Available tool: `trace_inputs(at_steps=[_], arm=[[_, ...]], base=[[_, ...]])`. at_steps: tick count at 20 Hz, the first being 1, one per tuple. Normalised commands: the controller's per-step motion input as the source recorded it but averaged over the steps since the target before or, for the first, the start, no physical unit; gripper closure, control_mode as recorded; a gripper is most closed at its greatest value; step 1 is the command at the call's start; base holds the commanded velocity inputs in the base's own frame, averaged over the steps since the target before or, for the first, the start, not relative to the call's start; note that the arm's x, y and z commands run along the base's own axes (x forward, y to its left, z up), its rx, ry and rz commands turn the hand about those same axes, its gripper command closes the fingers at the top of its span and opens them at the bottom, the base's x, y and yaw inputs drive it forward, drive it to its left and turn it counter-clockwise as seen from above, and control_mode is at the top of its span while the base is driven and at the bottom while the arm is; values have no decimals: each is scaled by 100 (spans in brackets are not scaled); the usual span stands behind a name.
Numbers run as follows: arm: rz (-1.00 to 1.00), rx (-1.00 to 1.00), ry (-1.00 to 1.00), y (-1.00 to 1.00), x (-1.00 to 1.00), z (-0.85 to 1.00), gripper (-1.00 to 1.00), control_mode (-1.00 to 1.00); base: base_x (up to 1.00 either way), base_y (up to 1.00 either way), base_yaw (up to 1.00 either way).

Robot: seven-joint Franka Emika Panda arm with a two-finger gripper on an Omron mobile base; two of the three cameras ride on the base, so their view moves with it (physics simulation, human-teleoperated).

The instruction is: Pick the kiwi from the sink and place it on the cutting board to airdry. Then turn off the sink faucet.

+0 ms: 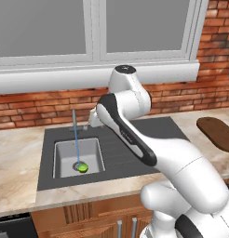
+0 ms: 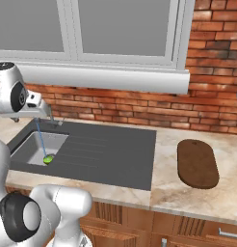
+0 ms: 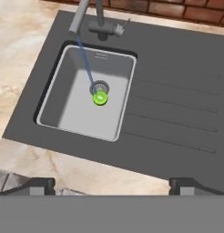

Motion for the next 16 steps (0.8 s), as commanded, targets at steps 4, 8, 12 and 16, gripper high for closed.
trace_inputs(at_steps=[4,8,12,16], arm=[[5,1,3,39,8,-22,-100,-100],[3,0,2,36,8,-29,-100,-100],[4,0,0,29,5,-23,-100,-100],[3,0,-1,5,0,-10,-100,-100]], base=[[0,0,0],[0,0,0],[0,0,0],[0,0,0]])
